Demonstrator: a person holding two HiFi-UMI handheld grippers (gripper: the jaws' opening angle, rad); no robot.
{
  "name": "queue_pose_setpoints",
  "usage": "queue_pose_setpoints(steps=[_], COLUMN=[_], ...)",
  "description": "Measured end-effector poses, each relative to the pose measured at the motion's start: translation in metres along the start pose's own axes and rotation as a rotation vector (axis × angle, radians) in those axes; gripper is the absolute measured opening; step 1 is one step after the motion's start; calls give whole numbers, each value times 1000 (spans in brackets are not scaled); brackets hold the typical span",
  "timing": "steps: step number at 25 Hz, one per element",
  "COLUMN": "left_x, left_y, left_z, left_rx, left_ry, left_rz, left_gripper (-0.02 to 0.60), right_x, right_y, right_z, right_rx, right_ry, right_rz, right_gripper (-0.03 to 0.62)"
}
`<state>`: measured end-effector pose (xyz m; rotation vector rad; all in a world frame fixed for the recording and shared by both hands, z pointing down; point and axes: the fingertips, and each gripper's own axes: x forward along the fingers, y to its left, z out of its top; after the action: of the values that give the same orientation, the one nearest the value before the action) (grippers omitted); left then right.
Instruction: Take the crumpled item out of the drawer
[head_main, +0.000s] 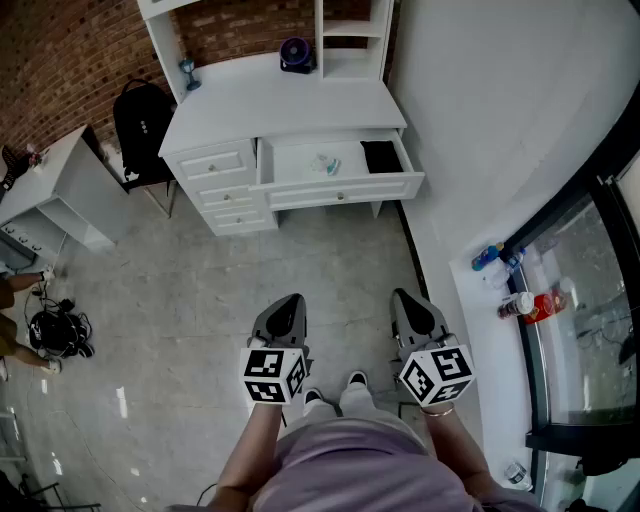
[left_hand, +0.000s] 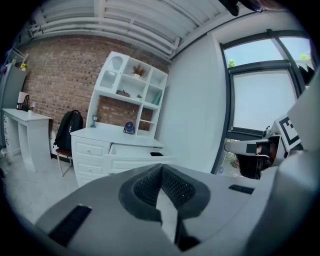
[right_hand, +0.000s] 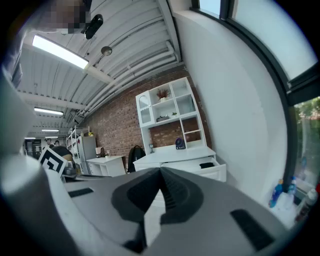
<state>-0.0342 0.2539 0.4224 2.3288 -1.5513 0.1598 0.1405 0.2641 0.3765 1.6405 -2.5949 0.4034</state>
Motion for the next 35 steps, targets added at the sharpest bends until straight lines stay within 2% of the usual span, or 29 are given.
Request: queue_pose_setpoints(steps=[8, 15, 18, 22, 29, 35], left_x=[30, 48, 52, 55, 67, 106], left_y=[-34, -51, -56, -60, -50, -19], left_z=[3, 2, 2, 2, 5, 19], left_rx=[15, 16, 18, 19, 28, 32], left_ry=[7, 4, 1, -1, 5, -4], left_rz=[0, 35, 55, 79, 101, 99], left_gripper=[2, 2, 2, 2, 2, 2], right_x=[0, -3, -5, -5, 10, 56], right_y=[-44, -68, -77, -86, -88, -93], right_z=[2, 5, 6, 9, 13, 19], right_rx=[24, 8, 12, 15, 34, 33], right_ry=[10, 8, 10, 13, 11, 6], right_rz=[17, 53, 76, 105, 141, 151], right_gripper=[2, 4, 45, 70, 121, 140])
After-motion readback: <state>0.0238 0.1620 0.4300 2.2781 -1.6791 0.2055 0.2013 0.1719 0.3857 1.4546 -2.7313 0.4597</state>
